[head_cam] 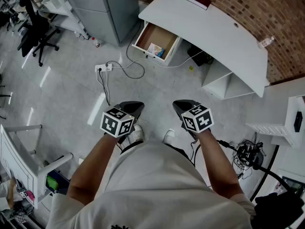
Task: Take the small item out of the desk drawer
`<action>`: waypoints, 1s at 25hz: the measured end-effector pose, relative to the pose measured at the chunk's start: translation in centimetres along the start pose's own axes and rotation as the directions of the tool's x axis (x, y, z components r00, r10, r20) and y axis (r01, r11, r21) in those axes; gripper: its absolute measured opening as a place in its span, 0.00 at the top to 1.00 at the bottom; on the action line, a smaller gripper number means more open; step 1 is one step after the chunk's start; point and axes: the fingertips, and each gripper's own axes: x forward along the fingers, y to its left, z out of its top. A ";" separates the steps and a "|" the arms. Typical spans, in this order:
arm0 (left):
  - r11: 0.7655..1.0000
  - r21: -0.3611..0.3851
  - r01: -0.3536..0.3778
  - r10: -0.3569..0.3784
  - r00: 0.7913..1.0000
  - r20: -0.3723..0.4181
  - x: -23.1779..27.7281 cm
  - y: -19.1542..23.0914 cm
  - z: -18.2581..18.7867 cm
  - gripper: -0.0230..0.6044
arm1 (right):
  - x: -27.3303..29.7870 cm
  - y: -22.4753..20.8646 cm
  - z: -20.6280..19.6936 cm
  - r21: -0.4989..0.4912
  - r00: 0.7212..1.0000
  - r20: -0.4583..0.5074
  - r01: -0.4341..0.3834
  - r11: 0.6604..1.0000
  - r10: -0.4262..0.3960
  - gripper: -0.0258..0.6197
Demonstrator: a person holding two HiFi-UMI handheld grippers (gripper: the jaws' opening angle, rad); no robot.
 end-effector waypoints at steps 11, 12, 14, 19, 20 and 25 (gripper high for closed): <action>1.000 0.003 0.031 -0.031 0.999 -0.011 -2.9 3.1 -1.8 0.93 | 2.0 3.1 1.7 0.052 0.998 0.046 0.045 0.998 -0.048 0.91; 0.999 0.007 0.033 -0.033 0.999 -0.014 -3.1 3.4 -1.9 0.93 | 2.2 3.4 1.8 0.056 0.997 0.051 0.049 0.997 -0.052 0.91; 0.999 0.014 0.034 -0.034 0.999 -0.019 -3.4 3.9 -2.3 0.93 | 2.4 3.9 1.9 0.064 0.996 0.060 0.055 0.996 -0.059 0.91; 0.999 0.035 0.039 -0.037 0.999 -0.034 -3.2 4.7 -2.7 0.93 | 2.6 4.5 1.7 0.093 0.995 0.076 0.060 0.994 -0.068 0.91; 0.999 0.037 0.039 -0.037 0.999 -0.034 -3.0 4.9 -2.7 0.93 | 2.6 4.6 1.7 0.100 0.994 0.081 0.058 0.993 -0.066 0.91; 0.999 0.022 0.048 -0.047 0.998 -0.038 -0.4 5.5 -1.3 0.92 | 2.5 2.3 2.2 0.116 0.995 0.077 0.055 0.992 -0.064 0.91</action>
